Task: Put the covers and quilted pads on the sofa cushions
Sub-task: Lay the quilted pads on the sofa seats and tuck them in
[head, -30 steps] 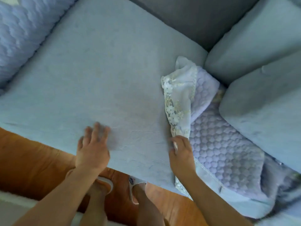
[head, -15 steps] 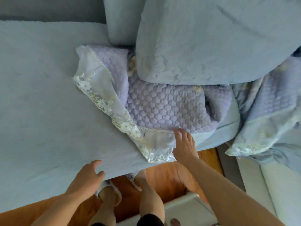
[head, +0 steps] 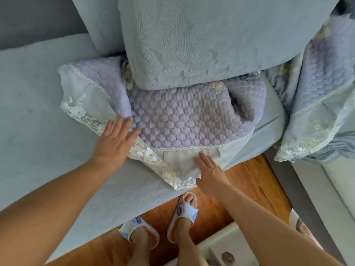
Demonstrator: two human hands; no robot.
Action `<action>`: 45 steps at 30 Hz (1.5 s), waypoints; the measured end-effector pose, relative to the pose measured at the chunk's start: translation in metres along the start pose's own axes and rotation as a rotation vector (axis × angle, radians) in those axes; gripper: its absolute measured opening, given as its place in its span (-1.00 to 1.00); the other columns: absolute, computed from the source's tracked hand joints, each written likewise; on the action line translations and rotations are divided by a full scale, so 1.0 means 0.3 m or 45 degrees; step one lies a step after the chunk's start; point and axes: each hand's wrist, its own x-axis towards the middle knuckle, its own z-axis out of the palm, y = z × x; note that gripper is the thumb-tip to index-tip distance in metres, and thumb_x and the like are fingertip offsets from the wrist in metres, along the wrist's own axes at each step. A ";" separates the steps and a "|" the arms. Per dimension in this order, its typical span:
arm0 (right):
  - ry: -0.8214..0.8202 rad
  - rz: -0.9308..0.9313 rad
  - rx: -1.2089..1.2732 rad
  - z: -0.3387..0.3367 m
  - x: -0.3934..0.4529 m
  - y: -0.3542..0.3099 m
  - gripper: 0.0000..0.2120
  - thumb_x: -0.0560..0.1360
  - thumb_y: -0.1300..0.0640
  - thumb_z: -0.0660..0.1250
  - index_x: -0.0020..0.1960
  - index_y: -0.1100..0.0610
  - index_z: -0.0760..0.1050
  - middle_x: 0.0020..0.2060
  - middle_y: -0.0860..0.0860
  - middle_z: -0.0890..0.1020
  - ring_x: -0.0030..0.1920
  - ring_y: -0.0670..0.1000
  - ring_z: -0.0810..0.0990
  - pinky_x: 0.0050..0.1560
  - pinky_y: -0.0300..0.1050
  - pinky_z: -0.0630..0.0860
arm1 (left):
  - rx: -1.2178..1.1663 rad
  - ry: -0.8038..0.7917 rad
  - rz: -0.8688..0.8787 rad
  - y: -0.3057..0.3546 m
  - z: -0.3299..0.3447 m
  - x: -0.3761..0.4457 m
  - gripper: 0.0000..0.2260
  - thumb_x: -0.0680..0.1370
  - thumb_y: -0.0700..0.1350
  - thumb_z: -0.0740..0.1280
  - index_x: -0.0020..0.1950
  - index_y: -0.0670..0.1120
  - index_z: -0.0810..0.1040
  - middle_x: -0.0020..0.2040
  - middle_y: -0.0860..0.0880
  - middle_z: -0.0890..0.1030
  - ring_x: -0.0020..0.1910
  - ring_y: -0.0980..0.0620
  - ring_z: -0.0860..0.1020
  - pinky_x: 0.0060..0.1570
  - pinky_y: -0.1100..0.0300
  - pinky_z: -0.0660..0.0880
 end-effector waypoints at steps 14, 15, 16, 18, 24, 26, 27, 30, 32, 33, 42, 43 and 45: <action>-0.199 -0.005 -0.126 -0.147 -0.002 0.017 -0.64 0.61 0.09 0.24 0.38 0.12 0.44 0.36 0.06 0.49 0.34 0.08 0.47 0.26 -0.07 0.46 | -0.478 -0.812 -0.086 0.262 0.028 -0.590 -0.48 0.60 0.01 0.26 0.54 -0.07 0.24 0.33 -0.13 0.54 0.21 -0.16 0.60 0.12 -0.01 0.56; -0.197 0.016 -0.119 -0.175 -0.008 0.014 -0.72 0.60 0.10 0.26 0.28 0.12 0.51 0.22 0.09 0.57 0.21 0.10 0.56 0.14 -0.09 0.51 | -0.565 -0.902 -0.121 0.289 0.062 -0.607 -0.34 0.59 0.07 0.27 0.61 -0.06 0.09 0.45 -0.12 0.43 0.34 -0.16 0.50 0.26 -0.02 0.48; -0.218 0.066 -0.041 -0.198 -0.005 0.009 -0.79 0.57 0.12 0.33 0.17 0.12 0.59 0.11 0.10 0.63 0.12 0.09 0.62 0.05 -0.12 0.55 | -0.653 -0.962 -0.181 0.304 0.079 -0.609 -0.24 0.57 0.13 0.30 0.64 -0.03 -0.01 0.53 -0.10 0.32 0.44 -0.15 0.40 0.36 -0.01 0.40; -0.217 0.119 0.145 -0.267 -0.011 0.031 -0.96 0.45 0.15 0.47 -0.10 0.09 0.65 -0.14 0.08 0.66 -0.10 0.03 0.66 -0.14 -0.24 0.57 | -0.872 -1.079 -0.258 0.314 0.061 -0.577 -0.17 0.52 0.22 0.32 0.65 0.03 -0.05 0.59 -0.10 0.21 0.51 -0.14 0.28 0.42 0.04 0.32; 0.095 0.425 0.689 -0.629 -0.158 0.070 -0.90 0.50 0.18 0.26 -0.15 0.12 0.55 -0.16 0.15 0.62 -0.17 0.13 0.56 -0.15 -0.02 0.46 | -1.376 -0.715 -0.475 0.168 -0.419 -0.342 -0.85 0.62 0.04 0.27 0.13 0.04 0.52 0.17 -0.02 0.59 0.03 0.01 0.55 -0.09 0.18 0.41; 0.168 0.395 0.787 -0.743 -0.208 0.058 -0.92 0.49 0.18 0.27 -0.15 0.13 0.52 -0.14 0.18 0.62 -0.17 0.17 0.61 -0.18 0.02 0.47 | -1.466 -0.340 -0.549 0.082 -0.648 -0.233 -0.97 0.63 -0.03 0.29 0.02 0.06 0.51 0.04 -0.03 0.61 -0.04 -0.01 0.57 -0.04 0.10 0.46; 0.217 0.378 0.821 -0.797 -0.236 0.041 -0.93 0.51 0.16 0.26 -0.11 0.10 0.52 -0.10 0.16 0.64 -0.12 0.18 0.65 -0.16 0.02 0.51 | -1.547 -0.176 -0.598 0.049 -0.760 -0.181 -0.90 0.62 -0.03 0.32 0.12 0.02 0.54 0.04 -0.06 0.63 -0.02 -0.03 0.60 -0.05 0.09 0.49; 0.261 0.291 0.843 -0.978 -0.278 0.005 -0.80 0.57 0.12 0.22 0.18 0.01 0.49 0.08 0.08 0.62 0.03 0.12 0.64 -0.08 -0.02 0.55 | -1.772 0.234 -0.753 -0.021 -1.029 -0.010 -0.63 0.58 0.09 0.35 0.32 -0.04 0.48 0.10 -0.10 0.65 0.07 -0.09 0.62 0.02 0.08 0.51; 0.328 0.194 0.711 -1.111 -0.241 0.021 -0.64 0.59 0.14 0.21 0.39 0.08 0.42 0.25 0.09 0.55 0.13 0.13 0.59 0.05 -0.04 0.53 | -1.712 0.474 -0.855 -0.047 -1.162 0.111 -0.53 0.57 0.11 0.34 0.39 -0.11 0.43 0.27 -0.19 0.57 0.26 -0.17 0.53 0.27 -0.04 0.45; 0.391 0.133 0.620 -1.190 -0.208 0.035 -0.61 0.61 0.16 0.20 0.42 0.12 0.40 0.31 0.11 0.51 0.19 0.14 0.56 0.12 -0.04 0.51 | -1.637 0.571 -0.911 -0.054 -1.209 0.179 -0.49 0.59 0.09 0.33 0.46 -0.14 0.37 0.38 -0.23 0.47 0.37 -0.21 0.44 0.37 -0.06 0.37; 0.718 -0.360 0.128 -1.823 0.170 0.151 -0.54 0.58 0.13 0.27 0.46 0.13 0.36 0.42 0.12 0.37 0.40 0.20 0.34 0.36 0.05 0.34 | -0.861 0.220 -1.250 -0.007 -1.220 0.538 -0.45 0.58 0.39 -0.11 0.46 0.15 0.23 0.38 -0.21 0.26 0.35 -0.33 0.30 0.34 -0.24 0.29; 0.711 -0.428 0.014 -1.862 0.202 0.158 -0.49 0.56 0.08 0.30 0.49 0.12 0.33 0.44 0.11 0.36 0.43 0.20 0.30 0.41 0.06 0.30 | -0.869 0.185 -1.296 0.026 -1.202 0.503 -0.48 0.59 0.38 -0.08 0.41 0.13 0.28 0.33 -0.23 0.28 0.31 -0.34 0.32 0.30 -0.26 0.33; 0.548 -0.530 -0.303 -1.904 0.247 0.172 -0.28 0.52 -0.12 0.37 0.58 0.04 0.18 0.52 0.07 0.28 0.51 0.19 0.21 0.50 0.12 0.17 | -0.908 0.231 -1.344 0.110 -1.146 0.400 -0.49 0.60 0.36 -0.02 0.37 0.09 0.38 0.27 -0.27 0.35 0.25 -0.34 0.35 0.22 -0.29 0.39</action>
